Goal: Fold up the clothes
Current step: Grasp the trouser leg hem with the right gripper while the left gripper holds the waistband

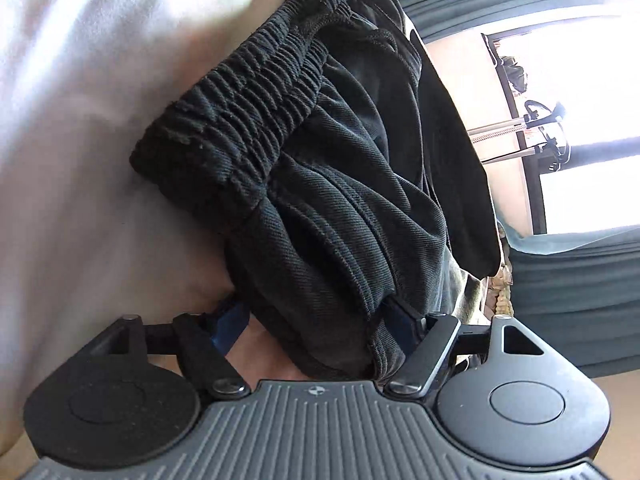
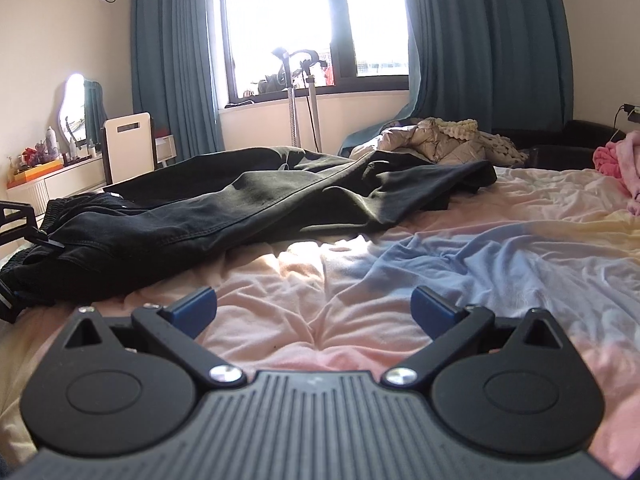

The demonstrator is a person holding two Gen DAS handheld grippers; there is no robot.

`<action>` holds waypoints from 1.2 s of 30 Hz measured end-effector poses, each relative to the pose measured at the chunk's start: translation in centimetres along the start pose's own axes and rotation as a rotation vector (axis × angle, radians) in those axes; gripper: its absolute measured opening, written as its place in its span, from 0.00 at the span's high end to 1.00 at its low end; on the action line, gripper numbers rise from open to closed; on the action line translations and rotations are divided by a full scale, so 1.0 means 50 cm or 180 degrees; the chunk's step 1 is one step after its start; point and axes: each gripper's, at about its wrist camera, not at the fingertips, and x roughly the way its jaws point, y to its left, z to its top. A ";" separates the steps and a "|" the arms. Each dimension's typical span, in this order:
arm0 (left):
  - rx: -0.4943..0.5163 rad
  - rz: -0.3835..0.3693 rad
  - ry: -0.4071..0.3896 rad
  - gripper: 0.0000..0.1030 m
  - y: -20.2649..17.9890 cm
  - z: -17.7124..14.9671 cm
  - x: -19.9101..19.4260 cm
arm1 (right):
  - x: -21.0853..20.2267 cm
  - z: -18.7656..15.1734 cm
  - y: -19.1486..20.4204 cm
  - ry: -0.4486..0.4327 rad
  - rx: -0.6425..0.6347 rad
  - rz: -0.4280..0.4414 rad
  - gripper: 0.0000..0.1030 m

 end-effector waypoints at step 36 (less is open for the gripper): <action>0.0020 -0.0664 -0.0695 0.90 -0.029 0.067 -0.115 | 0.215 0.115 -0.093 0.0017 0.1244 0.0213 0.00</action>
